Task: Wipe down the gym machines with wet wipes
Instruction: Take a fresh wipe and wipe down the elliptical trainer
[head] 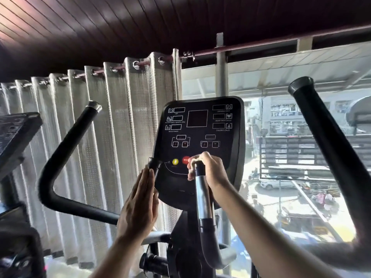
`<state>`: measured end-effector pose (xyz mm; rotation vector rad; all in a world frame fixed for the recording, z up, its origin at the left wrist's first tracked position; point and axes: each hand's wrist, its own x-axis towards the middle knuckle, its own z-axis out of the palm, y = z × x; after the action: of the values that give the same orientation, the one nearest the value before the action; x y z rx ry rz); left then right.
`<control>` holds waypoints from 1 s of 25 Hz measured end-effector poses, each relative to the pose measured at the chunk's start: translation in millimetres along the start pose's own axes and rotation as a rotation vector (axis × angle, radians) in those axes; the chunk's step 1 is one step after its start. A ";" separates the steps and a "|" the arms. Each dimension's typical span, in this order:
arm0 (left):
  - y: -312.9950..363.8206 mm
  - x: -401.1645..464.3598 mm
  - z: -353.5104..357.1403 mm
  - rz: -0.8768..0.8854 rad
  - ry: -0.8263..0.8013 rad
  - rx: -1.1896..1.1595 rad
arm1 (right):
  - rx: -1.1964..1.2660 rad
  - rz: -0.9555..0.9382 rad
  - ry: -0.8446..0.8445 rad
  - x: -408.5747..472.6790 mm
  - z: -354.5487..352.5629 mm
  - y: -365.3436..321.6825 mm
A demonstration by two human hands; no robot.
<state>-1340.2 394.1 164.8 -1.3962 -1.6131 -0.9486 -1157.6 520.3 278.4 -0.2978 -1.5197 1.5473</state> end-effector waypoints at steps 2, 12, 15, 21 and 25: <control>-1.0 1.5 -0.2 -0.006 -0.020 0.014 | 0.233 0.072 0.140 -12.7 0.8 13.2; -1.4 0.7 1.8 -0.020 -0.063 0.089 | -0.547 -0.077 0.158 -119.9 -48.2 59.4; 1.1 1.2 0.6 -0.034 -0.060 0.122 | -0.243 0.124 0.119 -156.7 -39.1 61.5; 0.3 1.0 -0.2 -0.037 -0.056 0.102 | 0.319 0.433 -0.173 -70.0 -24.7 14.4; 3.5 3.7 -3.9 -0.062 -0.076 0.118 | 0.469 0.278 -0.152 -35.7 -22.2 15.2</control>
<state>-1336.7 392.4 170.0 -1.3217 -1.7494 -0.8302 -1128.6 511.9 245.5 -0.1241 -1.2128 2.1325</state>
